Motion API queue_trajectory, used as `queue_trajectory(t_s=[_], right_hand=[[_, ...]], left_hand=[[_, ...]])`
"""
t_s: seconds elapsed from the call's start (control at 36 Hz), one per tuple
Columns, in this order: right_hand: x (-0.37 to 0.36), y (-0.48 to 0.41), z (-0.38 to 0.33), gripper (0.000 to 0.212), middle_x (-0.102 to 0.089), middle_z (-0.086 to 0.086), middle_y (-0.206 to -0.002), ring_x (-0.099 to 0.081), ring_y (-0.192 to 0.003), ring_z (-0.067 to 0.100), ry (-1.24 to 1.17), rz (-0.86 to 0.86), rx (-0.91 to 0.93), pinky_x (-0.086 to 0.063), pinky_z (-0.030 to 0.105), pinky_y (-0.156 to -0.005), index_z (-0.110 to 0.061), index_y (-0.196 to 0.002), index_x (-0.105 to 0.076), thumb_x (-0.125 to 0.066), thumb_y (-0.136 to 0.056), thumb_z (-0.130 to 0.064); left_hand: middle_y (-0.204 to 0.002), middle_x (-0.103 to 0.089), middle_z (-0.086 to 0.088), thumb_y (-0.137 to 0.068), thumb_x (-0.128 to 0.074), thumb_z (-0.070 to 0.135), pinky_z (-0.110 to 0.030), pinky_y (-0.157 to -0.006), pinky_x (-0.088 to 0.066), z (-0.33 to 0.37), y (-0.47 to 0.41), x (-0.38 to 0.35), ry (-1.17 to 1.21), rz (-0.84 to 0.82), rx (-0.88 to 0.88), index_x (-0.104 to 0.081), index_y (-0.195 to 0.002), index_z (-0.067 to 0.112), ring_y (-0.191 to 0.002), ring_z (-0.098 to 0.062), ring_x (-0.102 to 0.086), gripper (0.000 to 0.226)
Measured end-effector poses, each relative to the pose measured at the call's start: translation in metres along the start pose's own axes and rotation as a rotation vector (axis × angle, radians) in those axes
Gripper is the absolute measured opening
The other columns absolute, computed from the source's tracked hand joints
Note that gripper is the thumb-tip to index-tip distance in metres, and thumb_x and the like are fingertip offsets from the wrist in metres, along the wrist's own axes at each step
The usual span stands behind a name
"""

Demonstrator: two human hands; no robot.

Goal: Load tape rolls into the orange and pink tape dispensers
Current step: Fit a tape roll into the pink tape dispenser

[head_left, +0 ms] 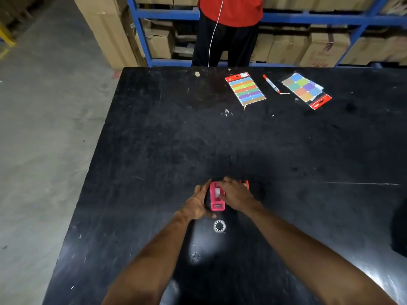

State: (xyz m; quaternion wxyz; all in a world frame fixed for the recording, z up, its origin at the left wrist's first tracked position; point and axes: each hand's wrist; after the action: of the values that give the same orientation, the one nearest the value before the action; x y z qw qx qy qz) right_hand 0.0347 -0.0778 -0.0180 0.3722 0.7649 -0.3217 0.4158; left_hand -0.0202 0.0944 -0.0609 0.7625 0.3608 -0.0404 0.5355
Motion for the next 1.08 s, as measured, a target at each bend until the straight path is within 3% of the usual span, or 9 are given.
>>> queue_trajectory(t_s=[0.22,0.44,0.58,0.69,0.81,0.86,0.97,1.03,1.08], right_hand=[[-0.007,-0.02,-0.002,0.025,-0.053,0.009,-0.11,-0.063,-0.098,0.03,0.084,-0.014,-0.039,-0.054,0.042,-0.08,-0.014,-0.108,-0.069,-0.057,-0.086,-0.021],[-0.015,-0.026,0.003,0.021,-0.046,0.006,-0.111,-0.066,-0.088,0.032,0.037,-0.092,-0.053,-0.056,0.046,-0.077,-0.014,-0.104,-0.066,-0.06,-0.086,-0.022],[-0.008,-0.031,0.007,0.025,-0.049,0.014,-0.115,-0.062,-0.097,0.034,-0.009,-0.174,-0.023,-0.049,0.042,-0.086,-0.006,-0.109,-0.066,-0.062,-0.087,-0.016],[0.001,-0.029,0.006,0.025,-0.051,0.018,-0.114,-0.059,-0.1,0.034,-0.066,-0.235,-0.016,-0.046,0.04,-0.088,-0.002,-0.107,-0.066,-0.066,-0.084,-0.012],[0.009,-0.019,0.003,0.027,-0.06,0.019,-0.111,-0.059,-0.104,0.035,-0.079,-0.228,-0.02,-0.043,0.036,-0.087,-0.007,-0.108,-0.067,-0.067,-0.082,-0.013],[0.014,-0.012,-0.003,0.025,-0.063,0.016,-0.111,-0.06,-0.104,0.032,-0.105,-0.213,-0.021,-0.044,0.036,-0.087,-0.011,-0.107,-0.069,-0.067,-0.081,-0.015],[0.023,0.001,-0.008,0.018,-0.061,0.009,-0.106,-0.06,-0.101,0.027,-0.13,-0.172,-0.012,-0.043,0.032,-0.082,-0.017,-0.1,-0.069,-0.067,-0.082,-0.016],[0.027,0.009,-0.009,0.016,-0.058,0.005,-0.099,-0.06,-0.098,0.026,-0.144,-0.14,-0.003,-0.041,0.03,-0.077,-0.019,-0.097,-0.069,-0.066,-0.081,-0.016],[0.032,0.019,-0.01,0.019,-0.054,0.003,-0.096,-0.059,-0.097,0.026,-0.156,-0.103,0.003,-0.038,0.029,-0.077,-0.019,-0.099,-0.07,-0.066,-0.082,-0.016]], left_hand=[[-0.13,-0.042,-0.002,-0.053,-0.092,0.024,-0.022,-0.107,-0.04,-0.003,-0.022,0.005,-0.092,0.121,-0.17,-0.035,-0.146,0.023,-0.118,-0.015,-0.052,0.11],[-0.127,-0.044,0.002,-0.048,-0.092,0.025,-0.019,-0.105,-0.039,-0.009,-0.03,0.002,-0.116,0.122,-0.157,-0.038,-0.144,0.025,-0.116,-0.011,-0.051,0.11],[-0.128,-0.046,-0.001,-0.048,-0.093,0.02,-0.012,-0.101,-0.036,-0.006,-0.028,0.002,-0.105,0.137,-0.137,-0.041,-0.143,0.021,-0.111,-0.01,-0.051,0.108],[-0.13,-0.046,-0.006,-0.047,-0.094,0.02,-0.031,-0.108,-0.042,-0.008,-0.027,0.004,-0.099,0.154,-0.126,-0.042,-0.143,0.013,-0.119,-0.02,-0.053,0.108],[-0.129,-0.047,-0.01,-0.049,-0.094,0.02,-0.037,-0.108,-0.043,-0.003,-0.025,-0.001,-0.067,0.15,-0.09,-0.042,-0.139,0.011,-0.118,-0.025,-0.053,0.105],[-0.132,-0.044,-0.008,-0.048,-0.094,0.016,-0.037,-0.109,-0.043,-0.004,-0.023,0.001,-0.055,0.127,-0.07,-0.037,-0.144,0.015,-0.123,-0.024,-0.051,0.111],[-0.145,-0.026,0.001,-0.056,-0.087,0.003,-0.04,-0.11,-0.042,-0.005,-0.016,0.01,0.052,0.007,-0.029,-0.003,-0.155,0.036,-0.134,-0.014,-0.033,0.134],[-0.144,-0.026,0.0,-0.07,-0.075,-0.005,-0.038,-0.11,-0.042,0.001,-0.01,0.01,0.009,0.063,-0.034,-0.005,-0.156,0.03,-0.128,-0.016,-0.042,0.116],[-0.14,-0.039,-0.007,-0.079,-0.065,-0.006,-0.029,-0.103,-0.047,0.011,-0.002,0.009,0.007,0.199,-0.07,-0.033,-0.148,0.021,-0.118,-0.019,-0.054,0.08]])
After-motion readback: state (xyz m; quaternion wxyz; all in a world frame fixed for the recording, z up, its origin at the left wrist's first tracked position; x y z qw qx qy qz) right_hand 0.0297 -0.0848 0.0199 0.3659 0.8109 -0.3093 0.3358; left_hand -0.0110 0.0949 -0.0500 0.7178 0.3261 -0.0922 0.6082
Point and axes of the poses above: each hand's wrist, its own y-axis away from the middle knuckle, its own x-axis out of the back of the hand, z = x × y
